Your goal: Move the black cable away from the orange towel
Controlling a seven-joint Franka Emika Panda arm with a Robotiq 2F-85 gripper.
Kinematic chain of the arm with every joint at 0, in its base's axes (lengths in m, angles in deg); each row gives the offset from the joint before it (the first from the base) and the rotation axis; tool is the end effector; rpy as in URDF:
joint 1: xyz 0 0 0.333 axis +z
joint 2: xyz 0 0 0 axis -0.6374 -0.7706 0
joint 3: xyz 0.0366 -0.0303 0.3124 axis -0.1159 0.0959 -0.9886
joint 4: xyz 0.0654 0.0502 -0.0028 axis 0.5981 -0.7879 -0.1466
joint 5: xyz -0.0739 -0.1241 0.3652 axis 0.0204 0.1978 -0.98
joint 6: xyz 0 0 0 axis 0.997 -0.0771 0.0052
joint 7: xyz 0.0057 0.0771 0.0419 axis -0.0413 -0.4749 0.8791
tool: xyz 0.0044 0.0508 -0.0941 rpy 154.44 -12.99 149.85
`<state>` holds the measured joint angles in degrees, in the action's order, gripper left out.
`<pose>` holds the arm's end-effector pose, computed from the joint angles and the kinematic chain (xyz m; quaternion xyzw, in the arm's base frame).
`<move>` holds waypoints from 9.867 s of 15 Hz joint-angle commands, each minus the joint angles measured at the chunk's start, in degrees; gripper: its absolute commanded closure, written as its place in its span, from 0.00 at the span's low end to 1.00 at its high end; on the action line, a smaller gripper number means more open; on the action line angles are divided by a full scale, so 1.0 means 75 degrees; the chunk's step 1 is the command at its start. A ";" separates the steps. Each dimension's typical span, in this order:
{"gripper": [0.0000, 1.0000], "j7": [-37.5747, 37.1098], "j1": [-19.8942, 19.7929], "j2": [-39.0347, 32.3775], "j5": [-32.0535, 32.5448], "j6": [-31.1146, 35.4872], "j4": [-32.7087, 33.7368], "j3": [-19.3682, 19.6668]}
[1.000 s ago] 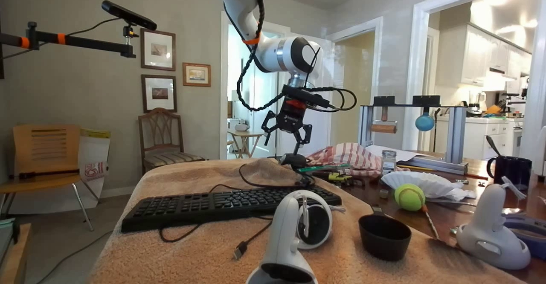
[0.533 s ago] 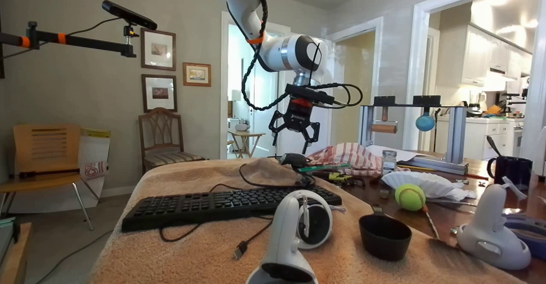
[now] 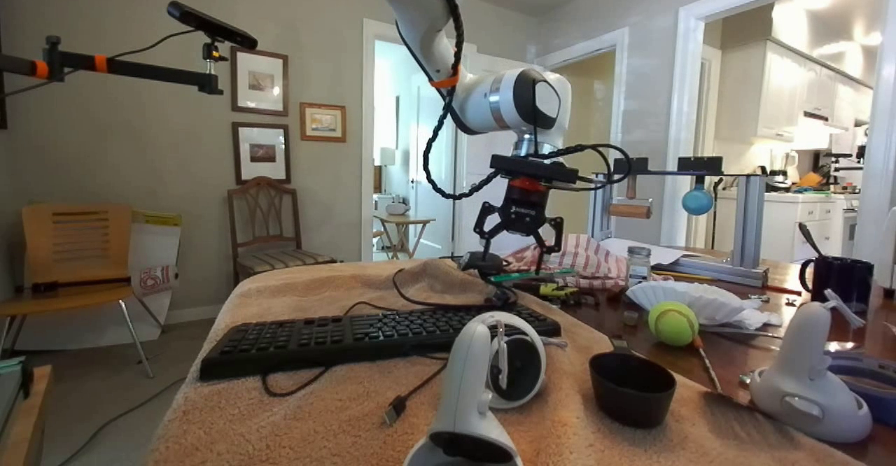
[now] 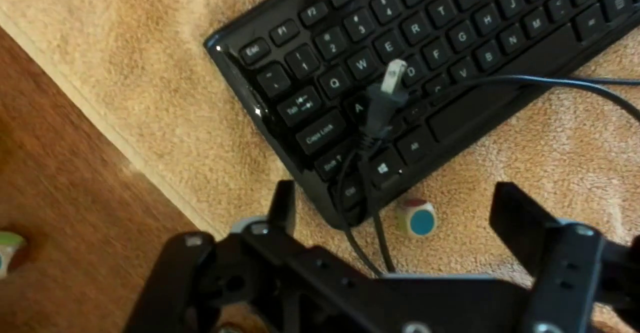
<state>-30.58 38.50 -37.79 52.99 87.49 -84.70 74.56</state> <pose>0.7098 0.0041 0.2340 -0.9483 -0.2812 0.1457 0.0213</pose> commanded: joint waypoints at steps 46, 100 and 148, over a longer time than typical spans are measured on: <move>0.94 -0.1229 -0.0060 -0.0079 0.0006 -0.0002 0.0744 -0.0376; 0.00 -0.2351 0.1405 0.0940 0.0141 0.7689 -0.1917 0.0775; 0.11 -0.4736 0.0983 -0.4070 0.0485 0.1962 0.6228 0.1337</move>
<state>-64.72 45.06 -64.19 55.61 104.04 -43.36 83.30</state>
